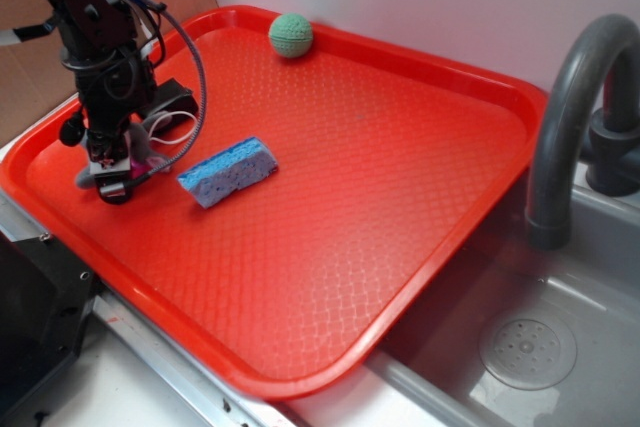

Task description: Grab the gray animal.

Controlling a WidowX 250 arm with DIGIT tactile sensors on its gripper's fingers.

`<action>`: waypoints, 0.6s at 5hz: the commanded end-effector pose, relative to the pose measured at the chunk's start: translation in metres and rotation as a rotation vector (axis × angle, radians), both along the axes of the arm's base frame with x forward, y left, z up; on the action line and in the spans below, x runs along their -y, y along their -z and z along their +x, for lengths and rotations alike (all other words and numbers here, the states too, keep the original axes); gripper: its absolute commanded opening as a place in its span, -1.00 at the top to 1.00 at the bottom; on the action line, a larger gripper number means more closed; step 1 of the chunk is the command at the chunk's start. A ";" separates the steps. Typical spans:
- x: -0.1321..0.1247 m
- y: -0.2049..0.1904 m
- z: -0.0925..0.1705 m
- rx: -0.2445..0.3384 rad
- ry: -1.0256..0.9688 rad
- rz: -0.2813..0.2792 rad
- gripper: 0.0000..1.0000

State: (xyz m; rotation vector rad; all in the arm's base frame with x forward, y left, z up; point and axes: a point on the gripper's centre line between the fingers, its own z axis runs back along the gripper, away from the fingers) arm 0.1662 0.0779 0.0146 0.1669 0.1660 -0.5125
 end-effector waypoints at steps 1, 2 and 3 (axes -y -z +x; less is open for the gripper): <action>-0.003 -0.008 0.006 0.035 -0.063 0.005 1.00; -0.003 -0.042 0.014 0.030 -0.291 -0.030 1.00; 0.017 -0.093 0.019 0.111 -0.485 -0.048 1.00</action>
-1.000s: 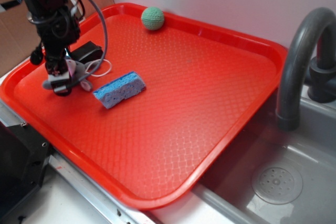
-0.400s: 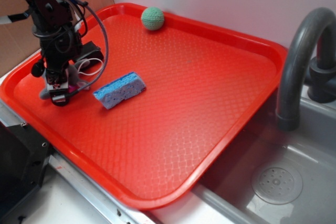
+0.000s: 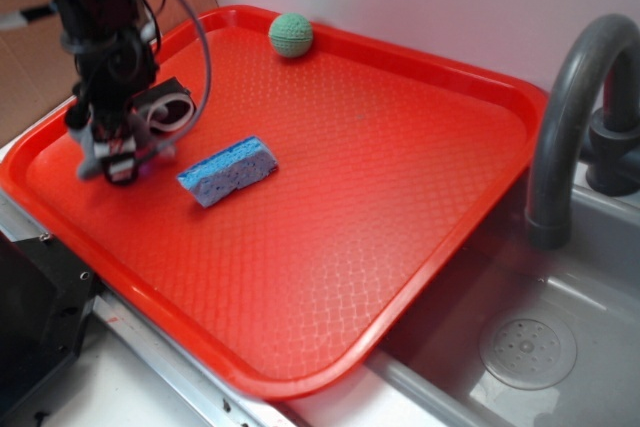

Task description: Grab the gray animal.

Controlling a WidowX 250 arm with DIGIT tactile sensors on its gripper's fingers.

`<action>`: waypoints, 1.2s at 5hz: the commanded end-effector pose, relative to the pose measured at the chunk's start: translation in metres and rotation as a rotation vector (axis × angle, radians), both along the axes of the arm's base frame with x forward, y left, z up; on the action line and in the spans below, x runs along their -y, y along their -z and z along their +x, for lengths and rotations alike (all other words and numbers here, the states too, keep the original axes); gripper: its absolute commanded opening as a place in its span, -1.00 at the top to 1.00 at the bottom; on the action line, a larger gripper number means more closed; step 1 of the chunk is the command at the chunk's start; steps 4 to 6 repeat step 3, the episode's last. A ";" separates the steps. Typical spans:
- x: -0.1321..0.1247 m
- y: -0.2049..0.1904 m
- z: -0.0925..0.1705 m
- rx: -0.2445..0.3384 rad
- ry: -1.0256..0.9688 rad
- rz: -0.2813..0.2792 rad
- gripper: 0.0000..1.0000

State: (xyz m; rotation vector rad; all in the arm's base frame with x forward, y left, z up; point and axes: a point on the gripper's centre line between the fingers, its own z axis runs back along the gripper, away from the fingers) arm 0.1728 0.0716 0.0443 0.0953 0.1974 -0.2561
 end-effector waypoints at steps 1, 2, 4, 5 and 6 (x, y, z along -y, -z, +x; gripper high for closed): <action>0.049 -0.104 0.016 0.137 -0.324 -0.058 1.00; 0.077 -0.137 0.010 0.177 -0.289 -0.109 1.00; 0.082 -0.143 0.005 0.240 -0.260 -0.136 1.00; 0.082 -0.143 0.005 0.240 -0.260 -0.136 1.00; 0.082 -0.143 0.005 0.240 -0.260 -0.136 1.00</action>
